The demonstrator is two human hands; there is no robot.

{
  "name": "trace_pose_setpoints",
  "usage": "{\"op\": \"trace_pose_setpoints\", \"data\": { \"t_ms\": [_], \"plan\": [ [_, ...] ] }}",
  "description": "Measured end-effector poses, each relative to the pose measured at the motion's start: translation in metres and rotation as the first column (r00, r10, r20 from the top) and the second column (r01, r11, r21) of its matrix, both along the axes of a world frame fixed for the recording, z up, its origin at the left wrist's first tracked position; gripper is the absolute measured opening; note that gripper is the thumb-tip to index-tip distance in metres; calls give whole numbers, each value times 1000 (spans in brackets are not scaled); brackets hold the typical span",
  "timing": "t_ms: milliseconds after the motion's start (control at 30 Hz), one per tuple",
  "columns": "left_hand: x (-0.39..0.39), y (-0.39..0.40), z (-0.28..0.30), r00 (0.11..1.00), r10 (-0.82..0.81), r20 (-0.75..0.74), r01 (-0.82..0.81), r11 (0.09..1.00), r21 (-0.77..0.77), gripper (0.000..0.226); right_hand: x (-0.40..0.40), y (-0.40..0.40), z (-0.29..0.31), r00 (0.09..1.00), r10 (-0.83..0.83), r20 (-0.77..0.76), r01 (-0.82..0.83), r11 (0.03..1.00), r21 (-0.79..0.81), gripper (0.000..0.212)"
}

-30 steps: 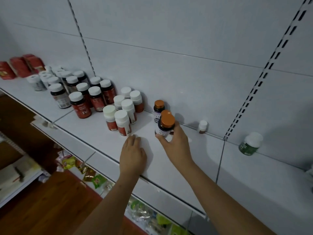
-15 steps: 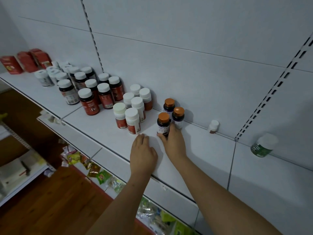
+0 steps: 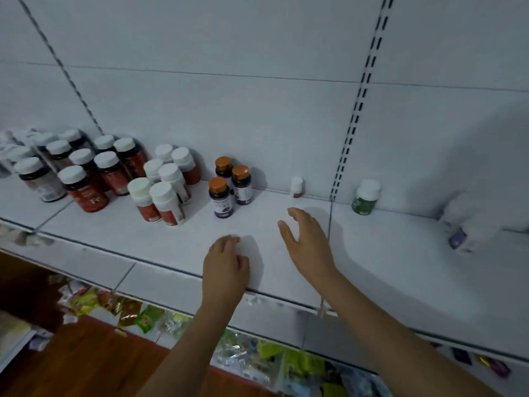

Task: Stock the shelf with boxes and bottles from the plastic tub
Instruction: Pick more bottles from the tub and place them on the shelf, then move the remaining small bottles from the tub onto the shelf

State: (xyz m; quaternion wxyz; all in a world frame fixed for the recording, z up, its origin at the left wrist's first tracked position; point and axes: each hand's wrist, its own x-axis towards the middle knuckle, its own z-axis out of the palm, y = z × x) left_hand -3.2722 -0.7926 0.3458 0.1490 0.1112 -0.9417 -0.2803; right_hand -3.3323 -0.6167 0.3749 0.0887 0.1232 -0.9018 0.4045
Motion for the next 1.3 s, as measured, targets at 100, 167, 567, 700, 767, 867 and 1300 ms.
{"op": "trace_pose_setpoints", "data": {
  "t_ms": [100,167,567,700,767,867,1300],
  "plan": [
    [26,72,7,968,-247,-52,250,967,45,39,27,69,29,997,-64,-52,63,998,-23,55],
    [41,126,10,927,-369,-59,373,924,82,42,48,116,45,987,-129,-91,127,992,-29,61],
    [157,434,14,449,-893,19,893,449,-24,45,261,437,61,828,-554,-85,560,822,100,74],
    [205,516,6,306,-952,32,952,305,-36,44,353,528,53,716,-697,-38,694,706,144,73],
    [226,550,1,271,-962,41,963,270,-23,43,392,566,50,674,-738,0,727,664,178,71],
    [254,592,-5,207,-976,68,978,208,10,50,442,610,48,596,-803,13,787,587,191,69],
    [246,774,-41,27,-988,154,999,29,15,45,459,781,15,466,-881,85,833,469,293,69]
  ]
}}
